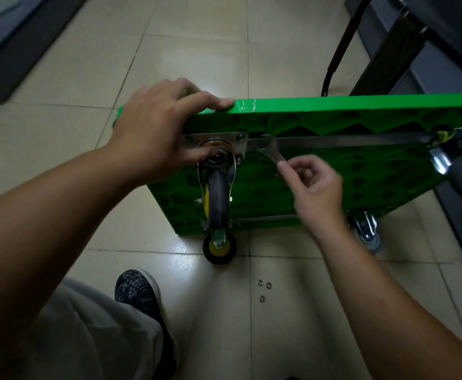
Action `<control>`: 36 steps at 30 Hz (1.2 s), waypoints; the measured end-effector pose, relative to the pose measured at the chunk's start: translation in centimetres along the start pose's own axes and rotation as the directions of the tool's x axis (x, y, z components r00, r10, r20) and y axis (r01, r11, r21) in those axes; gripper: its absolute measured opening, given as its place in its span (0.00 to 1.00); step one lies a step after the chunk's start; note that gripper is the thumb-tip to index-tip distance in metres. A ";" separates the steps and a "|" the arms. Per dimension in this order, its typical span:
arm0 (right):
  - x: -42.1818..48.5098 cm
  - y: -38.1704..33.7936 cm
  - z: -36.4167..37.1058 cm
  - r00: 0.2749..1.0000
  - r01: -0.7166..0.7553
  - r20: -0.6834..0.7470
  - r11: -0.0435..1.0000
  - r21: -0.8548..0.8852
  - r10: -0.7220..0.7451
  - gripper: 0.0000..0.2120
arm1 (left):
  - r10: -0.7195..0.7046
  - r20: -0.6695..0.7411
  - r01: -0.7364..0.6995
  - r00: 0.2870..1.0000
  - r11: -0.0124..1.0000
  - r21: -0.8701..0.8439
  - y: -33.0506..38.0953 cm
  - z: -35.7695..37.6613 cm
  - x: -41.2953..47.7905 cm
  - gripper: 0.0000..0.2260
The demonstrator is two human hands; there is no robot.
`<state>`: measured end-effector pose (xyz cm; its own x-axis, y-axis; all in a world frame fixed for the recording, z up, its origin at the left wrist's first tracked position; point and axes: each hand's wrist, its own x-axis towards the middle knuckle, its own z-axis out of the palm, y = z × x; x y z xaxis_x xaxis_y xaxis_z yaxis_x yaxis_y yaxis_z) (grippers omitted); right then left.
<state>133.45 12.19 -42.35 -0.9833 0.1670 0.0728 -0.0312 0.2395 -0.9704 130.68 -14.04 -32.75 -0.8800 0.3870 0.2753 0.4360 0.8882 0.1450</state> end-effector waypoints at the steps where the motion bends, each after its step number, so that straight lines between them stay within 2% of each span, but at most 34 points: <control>1: -0.9 1.0 0.9 0.996 -0.084 -0.020 0.981 0.173 0.089 0.03 | 0.000 -0.002 0.000 1.000 1.000 -0.001 0.0 0.0 0.0 0.30; 5: -3.9 3.1 4.9 0.934 -0.268 -0.059 0.800 0.536 0.352 0.03 | 0.005 -0.011 -0.005 1.000 1.000 0.001 -0.1 0.1 0.0 0.30; 7: -4.7 3.5 6.7 0.897 -0.305 -0.064 0.715 0.629 0.438 0.03 | 0.002 -0.014 -0.002 1.000 1.000 -0.004 -0.1 0.1 0.0 0.30; 9: -5.2 3.7 8.1 0.884 -0.321 -0.048 0.677 0.663 0.466 0.03 | 0.001 -0.019 -0.001 1.000 1.000 0.005 0.0 0.2 -0.1 0.30; 15: -5.6 4.6 10.1 0.881 -0.345 -0.009 0.656 0.671 0.473 0.02 | 0.003 -0.028 -0.003 1.000 1.000 0.023 -0.2 0.4 -0.2 0.30; 19: -5.2 4.6 10.9 0.901 -0.337 0.011 0.681 0.650 0.435 0.03 | 0.007 -0.028 -0.006 1.000 1.000 0.020 -0.3 0.5 -0.2 0.30; 29: -4.0 4.6 10.9 0.925 -0.264 -0.086 0.788 0.557 0.370 0.04 | -0.005 -0.028 0.006 1.000 1.000 0.017 -0.3 0.5 -0.1 0.30; 33: -3.2 5.2 9.3 0.958 -0.183 -0.138 0.907 0.380 0.251 0.05 | -0.017 -0.023 0.017 1.000 1.000 0.017 -0.2 0.5 0.1 0.30; 36: -1.6 4.6 6.4 0.981 -0.081 -0.161 0.986 0.144 0.104 0.06 | -0.014 -0.023 0.015 1.000 1.000 0.008 -0.1 0.5 0.1 0.30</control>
<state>133.77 6.92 -48.37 -0.9394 0.3428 0.0076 0.0232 0.0854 -0.9961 130.46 -14.01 -33.19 -0.8817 0.3685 0.2946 0.4215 0.8958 0.1412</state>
